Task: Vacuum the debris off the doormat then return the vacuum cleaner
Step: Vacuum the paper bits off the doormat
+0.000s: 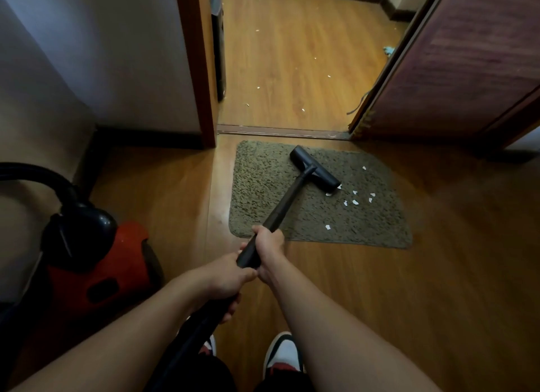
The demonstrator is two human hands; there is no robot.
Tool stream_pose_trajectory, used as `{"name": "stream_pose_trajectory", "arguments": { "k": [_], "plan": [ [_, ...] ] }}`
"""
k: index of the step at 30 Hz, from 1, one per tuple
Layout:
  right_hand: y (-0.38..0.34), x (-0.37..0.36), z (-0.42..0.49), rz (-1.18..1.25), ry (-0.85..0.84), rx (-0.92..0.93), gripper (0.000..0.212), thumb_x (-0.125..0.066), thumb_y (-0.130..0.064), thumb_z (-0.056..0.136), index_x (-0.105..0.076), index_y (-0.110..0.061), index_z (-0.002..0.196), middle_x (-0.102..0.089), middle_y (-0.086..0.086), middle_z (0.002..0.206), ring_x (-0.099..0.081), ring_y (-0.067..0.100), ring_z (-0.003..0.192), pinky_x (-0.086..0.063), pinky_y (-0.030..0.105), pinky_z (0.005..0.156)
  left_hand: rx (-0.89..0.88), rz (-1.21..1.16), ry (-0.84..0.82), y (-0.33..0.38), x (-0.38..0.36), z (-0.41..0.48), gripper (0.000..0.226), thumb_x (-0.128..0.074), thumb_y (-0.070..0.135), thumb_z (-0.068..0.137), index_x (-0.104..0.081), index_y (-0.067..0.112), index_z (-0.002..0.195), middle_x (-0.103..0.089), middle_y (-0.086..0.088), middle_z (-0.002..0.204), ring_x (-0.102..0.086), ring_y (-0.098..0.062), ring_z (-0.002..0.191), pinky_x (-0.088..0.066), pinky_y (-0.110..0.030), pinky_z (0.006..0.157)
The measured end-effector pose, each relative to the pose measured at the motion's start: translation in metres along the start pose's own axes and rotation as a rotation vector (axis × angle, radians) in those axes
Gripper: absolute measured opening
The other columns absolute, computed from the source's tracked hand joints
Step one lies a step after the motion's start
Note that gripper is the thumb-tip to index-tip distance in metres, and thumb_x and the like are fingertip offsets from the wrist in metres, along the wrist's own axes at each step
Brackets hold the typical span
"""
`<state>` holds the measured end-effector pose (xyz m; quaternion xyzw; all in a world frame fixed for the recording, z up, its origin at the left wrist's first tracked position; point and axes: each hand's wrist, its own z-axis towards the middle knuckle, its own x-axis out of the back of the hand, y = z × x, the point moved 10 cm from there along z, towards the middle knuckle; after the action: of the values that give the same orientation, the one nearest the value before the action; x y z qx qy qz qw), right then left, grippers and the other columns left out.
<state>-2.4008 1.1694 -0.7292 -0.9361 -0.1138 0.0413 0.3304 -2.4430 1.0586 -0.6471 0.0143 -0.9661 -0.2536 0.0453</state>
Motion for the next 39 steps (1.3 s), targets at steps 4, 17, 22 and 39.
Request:
{"name": "stream_pose_trajectory", "arguments": {
  "k": [4,17,22,39],
  "plan": [
    [0.032,-0.005,-0.040,-0.004,0.003,-0.046,0.026,-0.054,-0.011,0.100,-0.048,-0.009,0.125,-0.066,0.022,0.092,-0.063,0.024,0.051,-0.054,0.030,0.045,0.015,0.012,-0.004,-0.034,0.000,-0.030,0.039,-0.045,0.030,0.103,-0.027,0.026,0.138,-0.050,-0.009,0.065,-0.049,-0.015,0.043,-0.046,-0.027,0.042],
    [0.121,-0.014,-0.122,0.110,0.018,-0.085,0.045,-0.061,-0.018,0.099,-0.039,-0.017,0.139,-0.068,0.021,0.100,-0.068,0.021,0.049,-0.061,0.038,0.054,-0.066,0.155,-0.033,-0.100,-0.008,-0.114,0.010,-0.050,0.020,0.101,-0.046,0.017,0.110,-0.055,0.003,0.049,-0.049,-0.011,0.037,-0.041,-0.022,0.038],
    [0.132,0.007,-0.138,0.146,0.067,-0.096,0.043,-0.058,-0.018,0.102,-0.038,-0.017,0.140,-0.066,0.015,0.105,-0.067,0.019,0.053,-0.055,0.028,0.046,-0.112,0.267,-0.010,-0.105,-0.012,-0.116,0.013,-0.060,0.023,0.096,-0.056,0.025,0.109,-0.063,0.005,0.084,-0.060,-0.002,0.066,-0.044,-0.011,0.055],
    [0.082,0.077,-0.086,0.225,0.130,-0.080,0.040,-0.058,-0.017,0.102,-0.040,-0.013,0.138,-0.064,0.017,0.101,-0.065,0.022,0.056,-0.060,0.037,0.057,-0.022,0.283,-0.133,-0.047,-0.068,-0.061,0.036,-0.050,0.028,0.102,-0.030,0.026,0.133,-0.053,-0.007,0.068,-0.053,-0.011,0.041,-0.048,-0.025,0.041]
  ]
}}
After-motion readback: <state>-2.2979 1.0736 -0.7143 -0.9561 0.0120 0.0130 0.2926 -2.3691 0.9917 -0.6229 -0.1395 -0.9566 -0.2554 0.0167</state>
